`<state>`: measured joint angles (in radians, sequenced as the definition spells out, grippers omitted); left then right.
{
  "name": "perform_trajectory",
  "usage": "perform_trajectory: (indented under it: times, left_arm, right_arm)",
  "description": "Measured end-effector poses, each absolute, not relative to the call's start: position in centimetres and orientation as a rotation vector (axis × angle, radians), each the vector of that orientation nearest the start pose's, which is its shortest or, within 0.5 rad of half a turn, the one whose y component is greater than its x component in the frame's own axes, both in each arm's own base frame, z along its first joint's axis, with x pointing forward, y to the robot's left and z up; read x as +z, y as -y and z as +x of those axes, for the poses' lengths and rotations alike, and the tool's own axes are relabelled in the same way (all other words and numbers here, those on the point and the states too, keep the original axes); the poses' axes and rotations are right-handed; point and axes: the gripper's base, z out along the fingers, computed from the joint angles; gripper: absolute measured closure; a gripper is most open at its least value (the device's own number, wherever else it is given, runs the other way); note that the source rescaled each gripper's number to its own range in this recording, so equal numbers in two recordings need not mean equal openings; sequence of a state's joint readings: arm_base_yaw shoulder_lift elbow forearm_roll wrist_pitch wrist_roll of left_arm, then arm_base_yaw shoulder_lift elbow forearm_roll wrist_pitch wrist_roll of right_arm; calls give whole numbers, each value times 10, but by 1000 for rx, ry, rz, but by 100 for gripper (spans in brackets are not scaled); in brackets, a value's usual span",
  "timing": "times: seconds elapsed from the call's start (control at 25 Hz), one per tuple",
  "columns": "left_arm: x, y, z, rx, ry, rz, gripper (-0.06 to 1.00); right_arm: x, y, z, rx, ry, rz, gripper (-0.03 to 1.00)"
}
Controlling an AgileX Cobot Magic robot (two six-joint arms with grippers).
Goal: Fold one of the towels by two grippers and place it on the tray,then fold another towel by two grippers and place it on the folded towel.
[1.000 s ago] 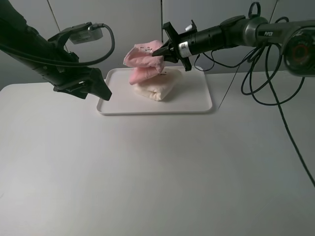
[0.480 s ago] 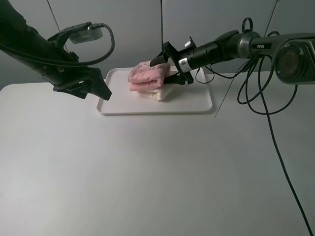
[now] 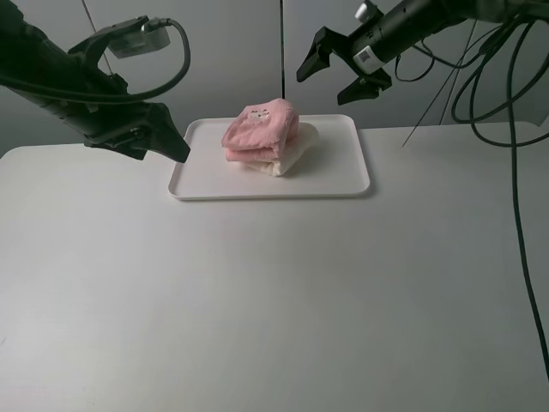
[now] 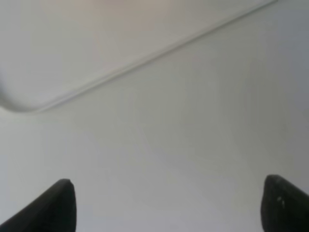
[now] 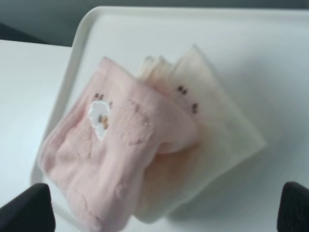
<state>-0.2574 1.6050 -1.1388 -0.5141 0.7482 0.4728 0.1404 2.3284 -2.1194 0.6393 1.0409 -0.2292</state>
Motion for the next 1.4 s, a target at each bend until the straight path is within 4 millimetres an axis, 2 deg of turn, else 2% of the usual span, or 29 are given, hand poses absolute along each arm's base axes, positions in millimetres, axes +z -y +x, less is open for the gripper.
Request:
perform_trajectory:
  times: [0.16, 0.24, 0.32, 0.48, 0.52, 0.6, 0.76, 0.88, 1.0, 1.16, 1.28, 1.4]
  left_arm:
    - [286, 108, 298, -471, -2482, 589, -4]
    - [297, 105, 289, -460, -2468, 573, -4]
    - [302, 99, 280, -454, -2462, 537, -4]
    - [295, 75, 250, -434, -2501, 429, -4]
    - [294, 68, 240, -425, -2506, 402, -4]
    - [293, 58, 220, -410, -2497, 369, -4]
    - [307, 43, 179, -359, -2436, 298, -4]
    - [312, 32, 148, -258, -2420, 249, -4]
    - [316, 19, 119, -133, -2413, 193, -4]
    - [320, 12, 88, -90, -2410, 137, -4]
    - [323, 10, 68, -95, -2379, 114, -4]
    - [317, 8, 54, -83, -2350, 106, -4]
  right_arm:
    - [296, -97, 477, 485, -2523, -279, -3]
    - [324, -89, 460, 381, -2495, -290, -3]
    - [340, -79, 437, 285, -2489, -286, -3]
    - [333, -63, 380, 161, -2537, -280, -3]
    - [321, -60, 363, 148, -2568, -279, -3]
    - [313, -53, 322, 137, -2577, -274, -3]
    - [321, -40, 237, 129, -2527, -274, -3]
    - [315, -33, 184, 130, -2517, -276, -3]
    - [312, -27, 139, 133, -2470, -276, -3]
    - [310, -20, 90, 141, -2367, -257, -3]
    - [301, -16, 62, 146, -2329, -252, -3]
    - [288, -13, 40, 151, -2312, -247, -3]
